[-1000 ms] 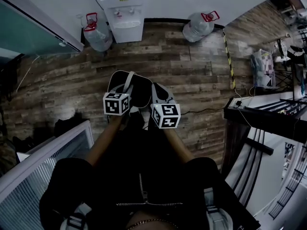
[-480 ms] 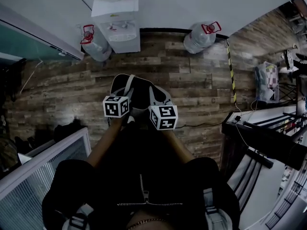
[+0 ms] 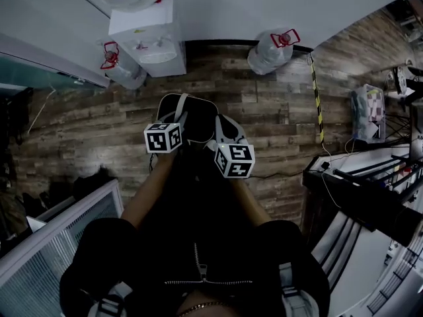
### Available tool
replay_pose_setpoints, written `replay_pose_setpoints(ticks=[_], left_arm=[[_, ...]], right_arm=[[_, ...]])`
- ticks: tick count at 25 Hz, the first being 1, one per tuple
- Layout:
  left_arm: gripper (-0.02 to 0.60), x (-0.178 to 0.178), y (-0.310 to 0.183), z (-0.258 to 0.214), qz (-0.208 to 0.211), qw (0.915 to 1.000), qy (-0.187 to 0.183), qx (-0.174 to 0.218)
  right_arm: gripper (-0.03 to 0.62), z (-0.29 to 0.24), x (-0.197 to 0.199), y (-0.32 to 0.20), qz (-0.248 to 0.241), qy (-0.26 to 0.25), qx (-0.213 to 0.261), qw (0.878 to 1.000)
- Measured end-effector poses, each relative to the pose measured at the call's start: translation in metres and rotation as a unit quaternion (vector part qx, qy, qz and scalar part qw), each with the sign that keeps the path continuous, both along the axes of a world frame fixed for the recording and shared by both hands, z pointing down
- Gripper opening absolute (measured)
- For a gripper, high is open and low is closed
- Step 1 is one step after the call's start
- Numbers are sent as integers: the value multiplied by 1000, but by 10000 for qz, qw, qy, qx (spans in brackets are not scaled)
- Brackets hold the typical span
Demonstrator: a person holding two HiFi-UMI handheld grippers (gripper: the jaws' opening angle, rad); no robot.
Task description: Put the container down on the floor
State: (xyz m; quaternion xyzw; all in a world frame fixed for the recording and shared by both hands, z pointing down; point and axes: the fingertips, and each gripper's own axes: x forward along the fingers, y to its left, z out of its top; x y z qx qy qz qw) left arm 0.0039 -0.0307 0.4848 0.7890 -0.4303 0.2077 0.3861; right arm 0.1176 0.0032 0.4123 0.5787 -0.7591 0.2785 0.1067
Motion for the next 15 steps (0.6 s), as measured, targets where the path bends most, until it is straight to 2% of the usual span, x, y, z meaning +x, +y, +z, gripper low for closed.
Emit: replay_pose_setpoints(ticks=[8,15], left_arm=[[57,34,-51,10,92,9999,32,-52],[57,49,-116,25,152,9995,121,-239]], right_arm=[[9,7,23,-41,172,36,-87,9998],[9,14,33,-111,267,158,-243,9992]])
